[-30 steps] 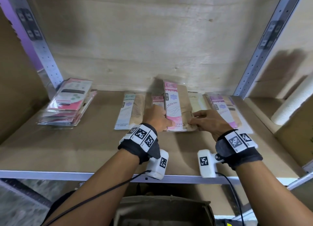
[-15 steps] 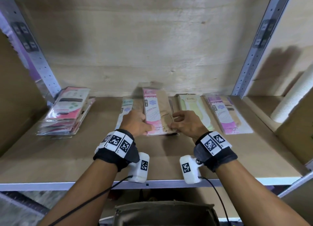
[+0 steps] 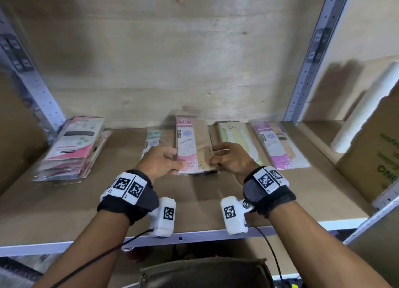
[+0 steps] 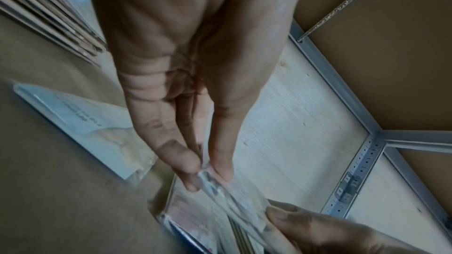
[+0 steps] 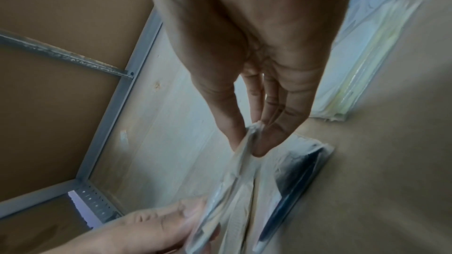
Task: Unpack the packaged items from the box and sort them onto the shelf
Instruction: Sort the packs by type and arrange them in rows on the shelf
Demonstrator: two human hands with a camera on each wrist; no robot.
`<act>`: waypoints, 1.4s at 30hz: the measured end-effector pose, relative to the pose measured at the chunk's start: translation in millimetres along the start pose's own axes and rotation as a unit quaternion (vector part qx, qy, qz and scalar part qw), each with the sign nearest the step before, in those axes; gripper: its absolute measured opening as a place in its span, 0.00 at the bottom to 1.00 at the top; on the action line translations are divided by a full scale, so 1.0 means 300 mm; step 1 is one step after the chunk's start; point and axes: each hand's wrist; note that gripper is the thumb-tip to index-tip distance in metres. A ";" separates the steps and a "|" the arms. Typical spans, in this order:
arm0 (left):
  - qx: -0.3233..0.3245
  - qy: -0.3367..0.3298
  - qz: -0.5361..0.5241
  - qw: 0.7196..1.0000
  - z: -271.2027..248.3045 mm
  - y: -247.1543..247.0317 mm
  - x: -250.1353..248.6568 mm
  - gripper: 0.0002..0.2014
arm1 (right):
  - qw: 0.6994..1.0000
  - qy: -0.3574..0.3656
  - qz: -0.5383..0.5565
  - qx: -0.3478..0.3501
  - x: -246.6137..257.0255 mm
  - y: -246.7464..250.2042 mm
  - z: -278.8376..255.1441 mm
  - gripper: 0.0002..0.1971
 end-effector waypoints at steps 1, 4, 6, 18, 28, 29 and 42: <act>0.003 0.000 -0.008 1.000 -0.002 0.001 0.000 0.16 | 1.000 0.001 0.013 -0.001 0.003 -0.002 -0.004 0.23; 0.002 0.009 -0.050 0.999 0.000 0.018 0.000 0.13 | 0.998 0.003 0.064 0.009 0.007 -0.005 -0.016 0.23; -0.064 0.001 -0.011 0.998 0.012 0.046 0.007 0.10 | 0.994 0.009 0.110 0.016 0.012 -0.004 -0.024 0.20; -0.091 0.165 0.282 0.941 0.049 0.129 0.063 0.42 | 0.990 0.022 0.142 0.010 0.023 -0.010 -0.046 0.17; -0.126 0.128 0.306 0.935 -0.024 0.337 0.164 0.61 | 0.999 -0.011 0.030 0.022 0.038 -0.129 -0.029 0.21; -0.124 0.133 0.337 0.924 -0.037 0.355 0.166 0.61 | 0.999 -0.017 0.019 0.027 0.043 -0.153 -0.020 0.20; -0.056 0.089 0.238 0.966 -0.044 0.248 0.066 0.16 | 0.980 -0.033 -0.193 -0.040 0.062 -0.409 0.074 0.24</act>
Point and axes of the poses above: each hand's wrist, its own z-axis towards the middle knuckle, its own y-axis out of the back of the hand, x = y × z, and after that the axes turned 4 degrees about -y, right-handed
